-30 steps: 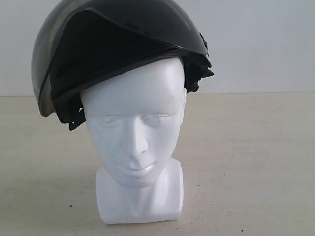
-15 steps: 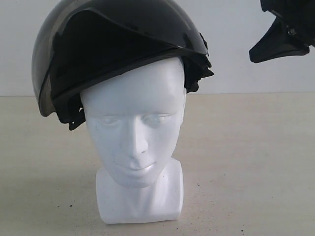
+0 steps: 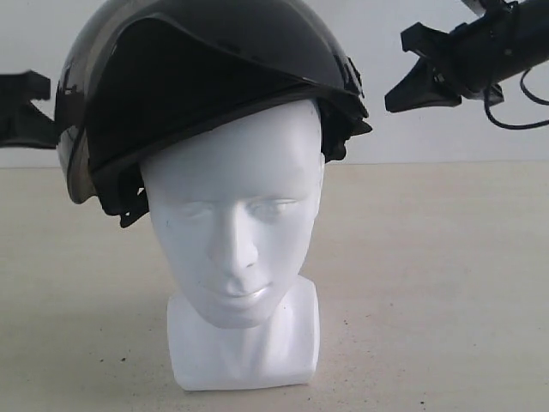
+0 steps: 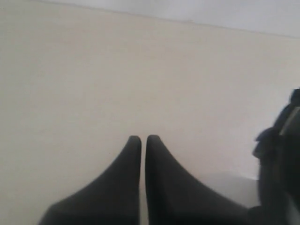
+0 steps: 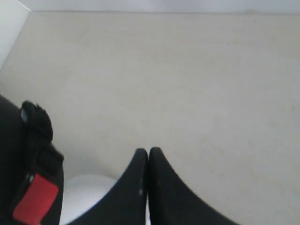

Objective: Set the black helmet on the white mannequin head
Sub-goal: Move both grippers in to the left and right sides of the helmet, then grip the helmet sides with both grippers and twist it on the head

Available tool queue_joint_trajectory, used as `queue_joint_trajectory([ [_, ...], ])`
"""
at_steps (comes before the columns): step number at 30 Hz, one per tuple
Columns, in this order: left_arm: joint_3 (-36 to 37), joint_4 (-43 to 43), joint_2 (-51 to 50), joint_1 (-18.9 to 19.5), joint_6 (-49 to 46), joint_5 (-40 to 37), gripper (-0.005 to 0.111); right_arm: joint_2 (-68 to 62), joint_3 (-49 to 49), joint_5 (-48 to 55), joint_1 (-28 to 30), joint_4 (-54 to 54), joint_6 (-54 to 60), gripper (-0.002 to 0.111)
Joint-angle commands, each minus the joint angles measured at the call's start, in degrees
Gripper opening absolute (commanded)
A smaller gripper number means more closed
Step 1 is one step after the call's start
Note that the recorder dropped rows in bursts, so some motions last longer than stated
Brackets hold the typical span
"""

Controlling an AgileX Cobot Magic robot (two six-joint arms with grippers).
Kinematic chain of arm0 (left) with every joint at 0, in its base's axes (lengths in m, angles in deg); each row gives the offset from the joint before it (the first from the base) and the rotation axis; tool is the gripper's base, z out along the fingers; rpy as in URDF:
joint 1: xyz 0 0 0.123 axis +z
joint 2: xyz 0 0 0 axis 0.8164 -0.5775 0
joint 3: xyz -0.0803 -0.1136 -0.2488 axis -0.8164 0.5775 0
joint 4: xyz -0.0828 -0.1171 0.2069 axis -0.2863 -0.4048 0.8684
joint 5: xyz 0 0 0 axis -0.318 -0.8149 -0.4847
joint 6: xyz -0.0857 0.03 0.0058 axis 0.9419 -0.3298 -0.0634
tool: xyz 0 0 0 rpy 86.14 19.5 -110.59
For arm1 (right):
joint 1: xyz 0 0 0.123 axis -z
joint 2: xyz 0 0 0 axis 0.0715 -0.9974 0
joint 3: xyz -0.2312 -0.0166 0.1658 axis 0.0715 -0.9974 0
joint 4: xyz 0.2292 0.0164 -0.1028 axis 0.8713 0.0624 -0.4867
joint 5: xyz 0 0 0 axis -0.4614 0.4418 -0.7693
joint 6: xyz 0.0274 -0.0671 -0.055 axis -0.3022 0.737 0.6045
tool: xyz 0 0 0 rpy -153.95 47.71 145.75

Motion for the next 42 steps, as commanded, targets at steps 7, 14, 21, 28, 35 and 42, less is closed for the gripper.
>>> queue_joint_trajectory([
  [7,-5.7,-14.6,-16.7,-0.9,-14.9,-7.5,0.004,-7.1,14.3,-3.9,-9.2,-2.5,0.0,0.0],
  [14,-8.7,-18.4,-23.1,-3.3,-17.2,-15.0,0.004,-7.6,20.7,-2.9,-11.3,-2.6,-0.1,0.0],
  [21,-10.5,-22.3,-26.3,-6.2,-18.7,-19.7,0.004,-7.5,23.4,1.2,-11.3,-2.6,-1.5,0.0],
  [28,-10.5,-29.2,-26.8,-6.2,-21.3,-25.3,0.004,-7.5,23.4,5.6,-11.3,-2.4,-1.5,0.0],
  [35,-10.5,-31.7,-26.8,-6.2,-22.1,-26.4,0.004,-7.5,23.4,10.0,-11.3,2.8,-1.1,0.0],
  [42,-10.5,-34.5,-26.8,-6.2,-23.2,-26.4,0.004,-6.3,23.2,12.0,-11.3,4.9,-1.2,0.0],
])
